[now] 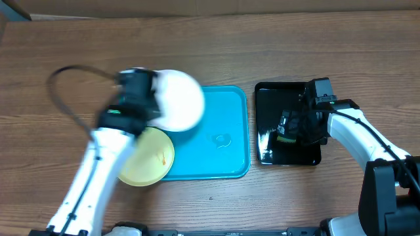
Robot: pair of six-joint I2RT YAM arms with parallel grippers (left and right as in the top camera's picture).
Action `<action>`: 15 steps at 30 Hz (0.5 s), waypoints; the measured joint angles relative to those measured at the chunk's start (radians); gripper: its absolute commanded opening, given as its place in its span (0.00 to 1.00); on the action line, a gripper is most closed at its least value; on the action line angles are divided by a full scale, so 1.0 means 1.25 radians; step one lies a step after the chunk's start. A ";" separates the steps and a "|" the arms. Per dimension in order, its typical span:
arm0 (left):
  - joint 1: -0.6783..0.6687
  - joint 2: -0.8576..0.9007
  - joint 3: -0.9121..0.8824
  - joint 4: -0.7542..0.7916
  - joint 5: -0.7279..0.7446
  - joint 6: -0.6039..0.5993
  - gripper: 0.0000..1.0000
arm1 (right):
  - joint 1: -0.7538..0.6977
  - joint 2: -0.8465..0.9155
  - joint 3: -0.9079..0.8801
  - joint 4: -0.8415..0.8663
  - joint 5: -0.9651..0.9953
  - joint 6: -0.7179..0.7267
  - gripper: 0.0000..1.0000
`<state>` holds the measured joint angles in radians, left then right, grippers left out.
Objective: Clean dirty plates on tray and stack at the side
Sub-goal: 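Lift the white plate with the left gripper and place it left of tray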
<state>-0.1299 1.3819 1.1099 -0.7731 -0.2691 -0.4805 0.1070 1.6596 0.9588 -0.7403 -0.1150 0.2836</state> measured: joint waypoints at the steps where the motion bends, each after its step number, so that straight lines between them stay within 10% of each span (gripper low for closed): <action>1: 0.075 0.000 0.000 -0.005 0.042 0.000 0.04 | 0.000 0.000 0.000 0.000 0.000 0.000 1.00; 15: 0.724 0.019 0.000 0.011 0.230 0.000 0.04 | 0.000 0.000 0.000 0.000 0.000 0.000 1.00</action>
<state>0.7746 1.4055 1.1099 -0.7593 0.0185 -0.4808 0.1070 1.6596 0.9588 -0.7406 -0.1150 0.2836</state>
